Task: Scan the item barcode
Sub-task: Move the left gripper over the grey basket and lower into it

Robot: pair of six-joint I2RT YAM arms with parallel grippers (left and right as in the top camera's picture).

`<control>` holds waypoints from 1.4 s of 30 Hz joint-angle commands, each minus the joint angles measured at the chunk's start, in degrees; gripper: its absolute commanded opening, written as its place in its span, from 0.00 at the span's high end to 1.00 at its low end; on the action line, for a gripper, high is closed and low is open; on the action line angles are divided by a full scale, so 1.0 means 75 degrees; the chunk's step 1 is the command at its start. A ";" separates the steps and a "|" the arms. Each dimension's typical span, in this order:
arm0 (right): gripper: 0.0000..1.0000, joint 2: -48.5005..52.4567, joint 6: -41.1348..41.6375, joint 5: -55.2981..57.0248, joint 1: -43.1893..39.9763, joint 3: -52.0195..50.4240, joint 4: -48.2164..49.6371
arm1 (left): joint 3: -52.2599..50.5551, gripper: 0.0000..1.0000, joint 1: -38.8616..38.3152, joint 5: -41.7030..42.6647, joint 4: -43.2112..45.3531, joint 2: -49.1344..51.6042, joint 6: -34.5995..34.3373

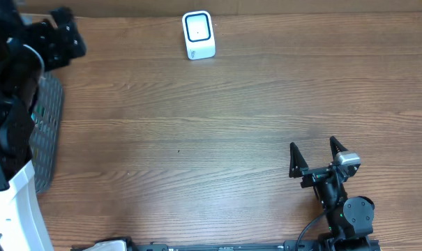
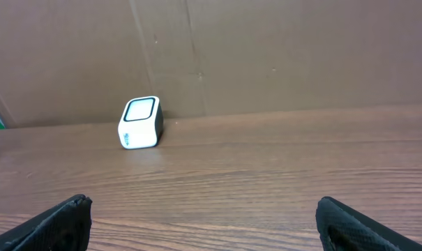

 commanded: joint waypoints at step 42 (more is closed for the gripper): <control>0.00 -0.0076 0.0006 -0.0035 0.0015 -0.0079 0.0015 | -0.0583 0.00 0.5421 0.1081 -0.2136 0.3512 -0.0670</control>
